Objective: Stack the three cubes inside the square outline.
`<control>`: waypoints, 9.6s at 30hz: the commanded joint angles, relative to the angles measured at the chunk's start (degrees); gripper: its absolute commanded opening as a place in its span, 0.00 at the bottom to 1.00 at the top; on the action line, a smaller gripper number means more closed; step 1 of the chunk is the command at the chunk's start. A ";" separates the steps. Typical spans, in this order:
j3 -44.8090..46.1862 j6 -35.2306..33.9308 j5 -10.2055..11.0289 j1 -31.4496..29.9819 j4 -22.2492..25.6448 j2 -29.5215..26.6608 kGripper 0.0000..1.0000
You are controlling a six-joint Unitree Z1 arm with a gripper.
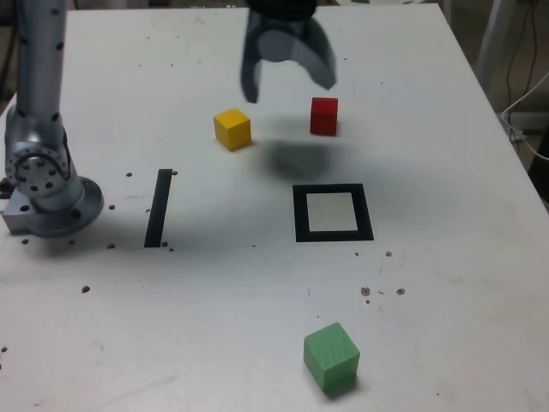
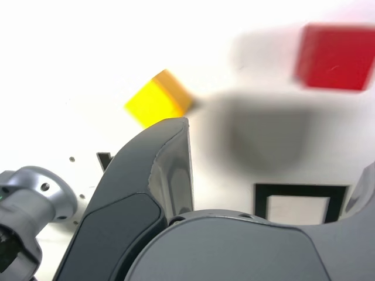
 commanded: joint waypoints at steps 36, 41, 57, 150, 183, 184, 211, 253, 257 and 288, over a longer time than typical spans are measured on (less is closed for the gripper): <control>-14.92 12.09 -3.10 5.51 4.15 17.92 0.85; -15.28 12.07 -3.05 5.50 4.35 18.68 0.72; -16.08 11.90 -1.56 4.40 4.79 20.11 0.31; -0.75 -15.75 -14.32 -19.27 -5.26 12.17 0.99; 17.76 -17.95 -3.80 -0.53 -1.72 -5.60 0.99; 17.96 -18.07 -3.71 0.24 -1.86 -5.66 0.99; 16.57 -16.12 -5.42 10.24 -5.21 1.84 0.94; 15.22 -10.98 -7.67 11.10 -6.66 4.84 0.27; 15.25 -10.50 -7.50 10.67 -6.37 4.41 0.27; -6.05 -15.84 -10.46 -16.09 9.22 4.12 0.26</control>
